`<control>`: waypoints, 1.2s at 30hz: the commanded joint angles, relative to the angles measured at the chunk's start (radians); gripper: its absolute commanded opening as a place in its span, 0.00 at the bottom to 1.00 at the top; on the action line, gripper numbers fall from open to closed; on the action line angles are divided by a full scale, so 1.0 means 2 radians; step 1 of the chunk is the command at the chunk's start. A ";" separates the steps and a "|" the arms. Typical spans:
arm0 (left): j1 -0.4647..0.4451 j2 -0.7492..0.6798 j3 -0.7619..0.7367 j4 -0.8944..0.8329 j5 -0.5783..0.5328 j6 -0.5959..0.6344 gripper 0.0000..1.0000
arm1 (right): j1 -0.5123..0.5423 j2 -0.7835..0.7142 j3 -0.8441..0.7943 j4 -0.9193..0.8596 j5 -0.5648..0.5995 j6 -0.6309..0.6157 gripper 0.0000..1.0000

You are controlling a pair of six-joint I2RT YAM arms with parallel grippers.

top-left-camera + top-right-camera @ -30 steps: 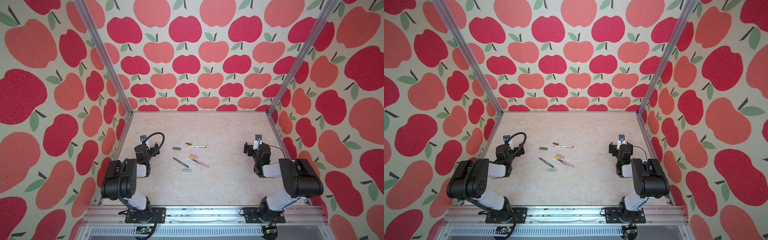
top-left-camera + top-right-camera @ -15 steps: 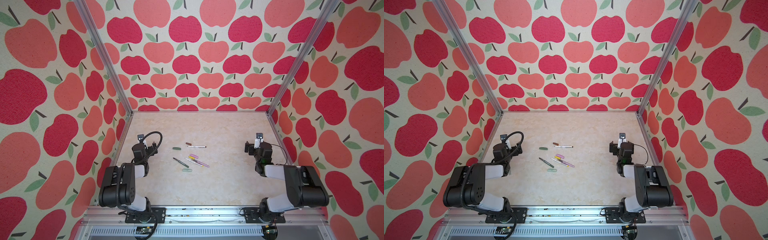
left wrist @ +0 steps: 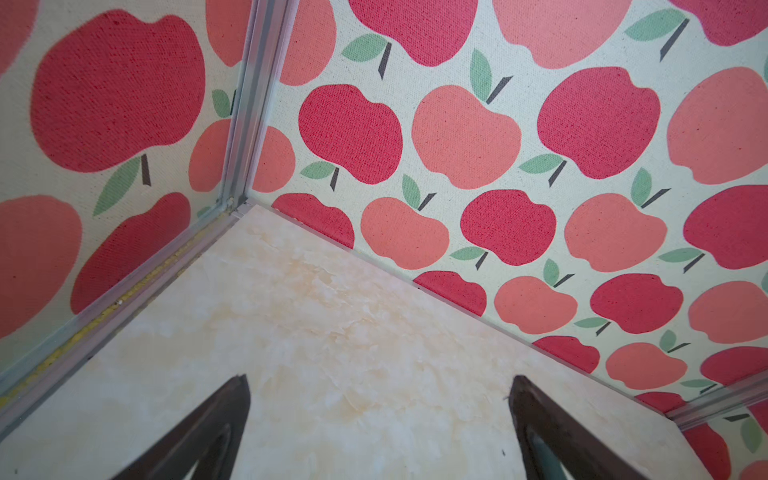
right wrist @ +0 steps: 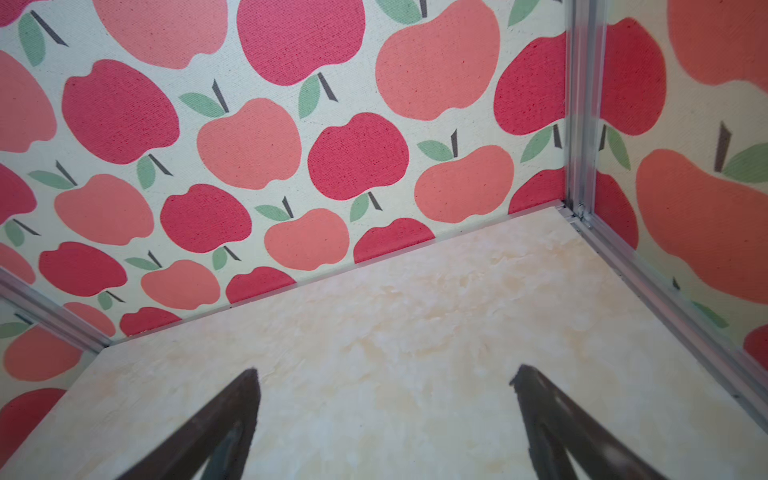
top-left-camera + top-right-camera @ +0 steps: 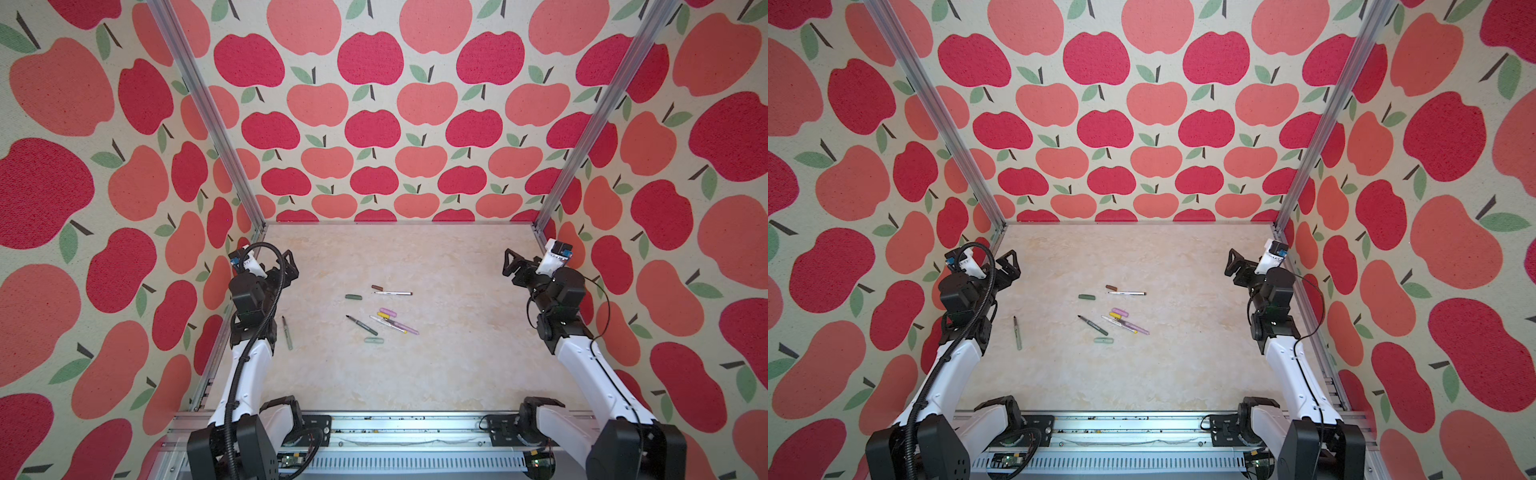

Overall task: Insert the pens into the pen caps
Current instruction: 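Grasp the pale green fountain pen with the left gripper while the right arm rises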

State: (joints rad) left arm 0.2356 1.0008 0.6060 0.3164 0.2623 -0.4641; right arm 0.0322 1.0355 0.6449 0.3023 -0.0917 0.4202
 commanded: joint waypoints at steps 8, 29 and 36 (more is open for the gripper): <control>-0.075 -0.029 0.125 -0.450 -0.208 -0.100 0.87 | 0.113 0.101 0.125 -0.213 -0.007 0.012 0.92; -0.080 0.098 0.087 -0.552 -0.169 -0.141 0.71 | 0.232 0.220 0.201 -0.262 -0.070 -0.026 0.92; -0.059 0.154 0.083 -0.522 -0.167 -0.108 0.67 | 0.232 0.204 0.190 -0.269 -0.068 -0.034 0.92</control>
State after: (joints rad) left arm 0.1017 1.2739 0.7784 -0.7506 -0.0719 -0.7284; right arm 0.4953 1.4773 1.0264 -0.2062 -0.2127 0.3813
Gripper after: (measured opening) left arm 0.670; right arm 0.916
